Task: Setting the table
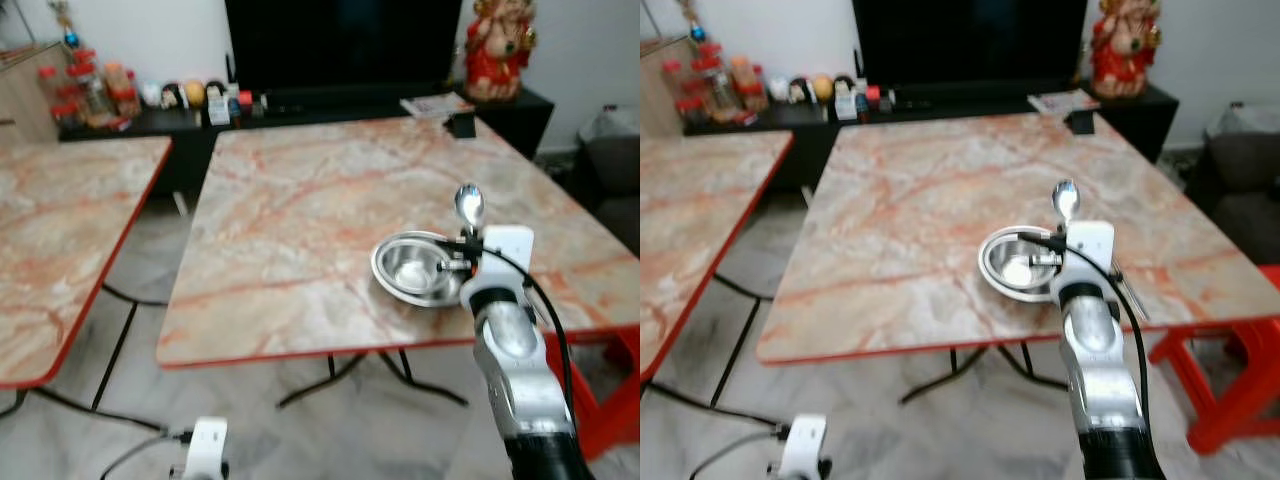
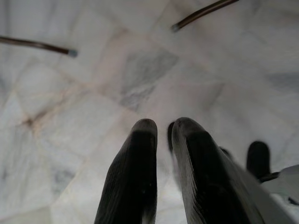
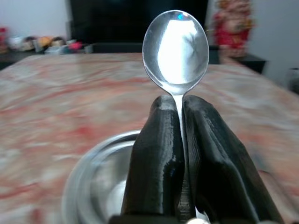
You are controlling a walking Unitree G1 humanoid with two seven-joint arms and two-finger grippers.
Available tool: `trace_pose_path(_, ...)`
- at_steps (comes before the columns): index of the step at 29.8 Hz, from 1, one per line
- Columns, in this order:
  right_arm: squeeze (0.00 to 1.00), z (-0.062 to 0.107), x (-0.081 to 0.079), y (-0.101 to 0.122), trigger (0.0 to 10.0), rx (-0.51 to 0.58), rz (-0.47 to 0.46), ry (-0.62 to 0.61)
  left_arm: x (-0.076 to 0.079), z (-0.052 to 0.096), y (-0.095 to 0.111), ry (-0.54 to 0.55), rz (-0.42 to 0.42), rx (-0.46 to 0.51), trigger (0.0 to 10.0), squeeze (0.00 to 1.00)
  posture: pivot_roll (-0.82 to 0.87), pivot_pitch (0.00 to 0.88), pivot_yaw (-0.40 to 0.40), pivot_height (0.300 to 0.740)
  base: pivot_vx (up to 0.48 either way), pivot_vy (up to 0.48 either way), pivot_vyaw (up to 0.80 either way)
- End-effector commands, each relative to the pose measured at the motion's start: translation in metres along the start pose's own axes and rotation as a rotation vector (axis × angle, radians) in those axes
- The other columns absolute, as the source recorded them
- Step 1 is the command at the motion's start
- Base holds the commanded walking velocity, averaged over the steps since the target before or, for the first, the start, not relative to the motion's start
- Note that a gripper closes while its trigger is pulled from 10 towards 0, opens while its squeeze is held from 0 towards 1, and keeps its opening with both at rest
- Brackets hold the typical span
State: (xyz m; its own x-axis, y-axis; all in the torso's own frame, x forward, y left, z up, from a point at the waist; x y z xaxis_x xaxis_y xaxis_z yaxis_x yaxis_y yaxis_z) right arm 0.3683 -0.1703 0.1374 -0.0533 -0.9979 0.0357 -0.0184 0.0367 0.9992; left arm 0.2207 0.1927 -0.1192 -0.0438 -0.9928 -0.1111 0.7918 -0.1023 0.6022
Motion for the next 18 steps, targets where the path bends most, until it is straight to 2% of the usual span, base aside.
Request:
trace_pose_path(1, 0.0, -0.0004, 0.0016, 0.0069, 10.0, 0.028, 0.008, -0.003, 0.0021, 0.0005, -0.0039, -0.002, -0.023, -0.013, 10.0, 0.0, -0.05, 0.0, 0.003, 0.728, 0.0, -0.461, 0.0)
trace_pose_path(13, 0.0, -0.0006, 0.0036, 0.0087, 10.0, 0.033, 0.032, -0.009, 0.0017, 0.0008, -0.0059, 0.0, -0.02, -0.019, 10.0, 0.0, -0.05, 0.0, 0.003, 0.728, 0.0, -0.465, 0.0)
trace_pose_path(15, 0.0, -0.0007, 0.0036, 0.0087, 10.0, 0.034, 0.028, -0.011, 0.0015, 0.0008, -0.0059, 0.001, -0.02, -0.019, 10.0, 0.0, -0.05, 0.0, 0.003, 0.728, 0.0, -0.461, 0.56)
trace_pose_path(18, 0.0, -0.0011, 0.0038, 0.0086, 10.0, 0.031, 0.017, -0.013, 0.0007, 0.0008, -0.006, 0.004, -0.017, -0.019, 10.0, 0.0, -0.05, 0.0, 0.002, 0.728, 0.0, -0.454, 0.0)
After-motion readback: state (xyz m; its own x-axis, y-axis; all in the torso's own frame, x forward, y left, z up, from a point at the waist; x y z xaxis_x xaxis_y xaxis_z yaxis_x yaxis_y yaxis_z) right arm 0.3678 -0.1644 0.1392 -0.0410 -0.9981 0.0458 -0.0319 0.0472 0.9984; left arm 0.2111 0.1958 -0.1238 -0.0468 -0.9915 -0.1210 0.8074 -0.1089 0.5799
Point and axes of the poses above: a point about 5 cm out from each wrist's last joint towards the gripper, its own z axis pointing back from the gripper into the wrist, its own y axis along the axis of the wrist's last joint, x = y × z, the point moved 5 cm from there along -z, pointing out of the wrist towards the gripper, and after that the axes turned 2 degrees about -z, right-handed, at the moved point
